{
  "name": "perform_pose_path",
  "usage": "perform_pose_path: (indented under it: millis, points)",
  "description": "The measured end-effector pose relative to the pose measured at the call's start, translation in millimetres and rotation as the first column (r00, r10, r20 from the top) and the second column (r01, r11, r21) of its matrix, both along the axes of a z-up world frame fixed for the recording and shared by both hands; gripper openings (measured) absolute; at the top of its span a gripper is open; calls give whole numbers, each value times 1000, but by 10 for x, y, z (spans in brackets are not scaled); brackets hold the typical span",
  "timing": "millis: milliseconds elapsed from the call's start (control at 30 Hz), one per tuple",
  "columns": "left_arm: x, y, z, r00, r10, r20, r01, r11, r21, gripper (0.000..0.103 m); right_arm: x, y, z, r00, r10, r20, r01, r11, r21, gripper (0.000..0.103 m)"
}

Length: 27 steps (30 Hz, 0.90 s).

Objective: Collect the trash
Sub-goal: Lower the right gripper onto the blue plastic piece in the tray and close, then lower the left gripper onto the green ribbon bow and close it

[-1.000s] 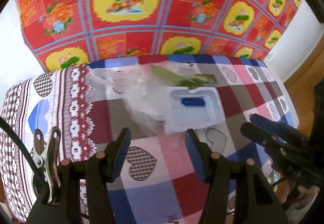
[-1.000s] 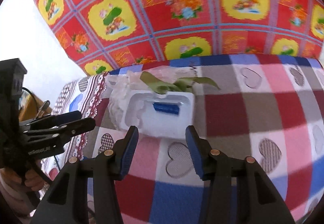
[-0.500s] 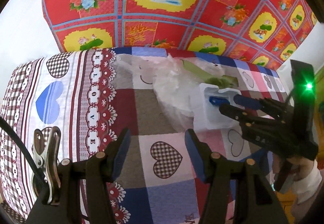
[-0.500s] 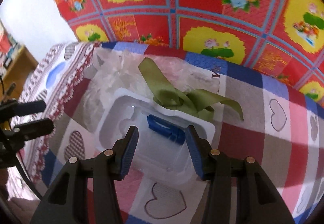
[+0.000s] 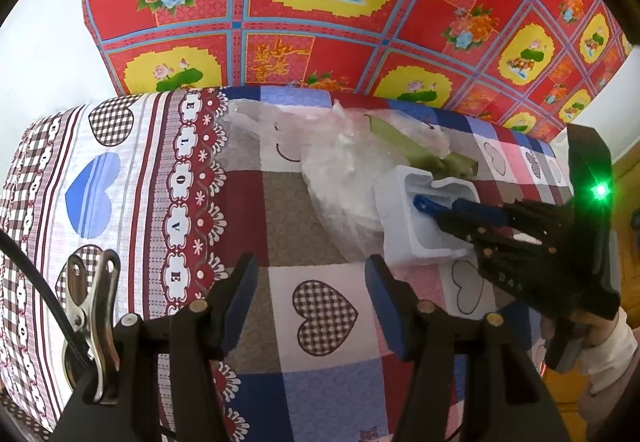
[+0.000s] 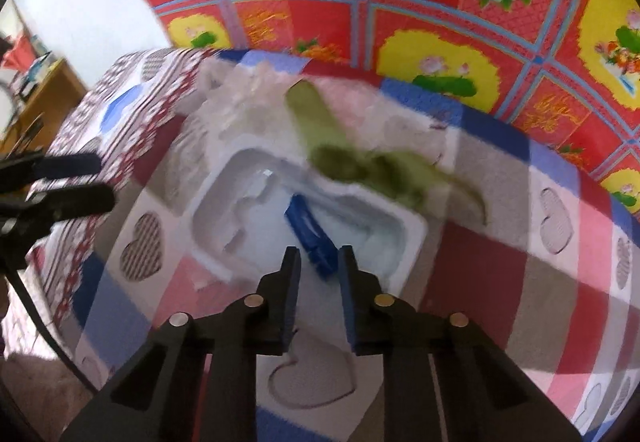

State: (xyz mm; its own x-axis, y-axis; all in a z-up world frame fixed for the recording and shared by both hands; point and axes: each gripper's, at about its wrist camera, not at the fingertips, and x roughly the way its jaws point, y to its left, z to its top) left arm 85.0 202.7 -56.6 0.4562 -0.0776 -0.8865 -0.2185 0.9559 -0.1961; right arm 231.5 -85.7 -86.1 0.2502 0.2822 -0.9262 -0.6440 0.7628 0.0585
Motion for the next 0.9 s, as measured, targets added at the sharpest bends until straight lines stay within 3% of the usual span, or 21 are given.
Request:
perform_pose_path:
  millis: [567, 767, 900]
  points:
    - [12, -106, 20, 1000, -18, 6, 18, 1000, 17, 59, -70, 62, -72, 1000, 2, 1, -2, 1000, -14, 17]
    - [52, -107, 41, 1000, -21, 11, 20, 1000, 18, 59, -240, -106, -70, 1000, -20, -6, 20, 999, -33, 17]
    - [123, -174, 76, 999, -48, 21, 48, 999, 1, 59, -352, -357, -36, 996, -87, -22, 87, 996, -15, 17]
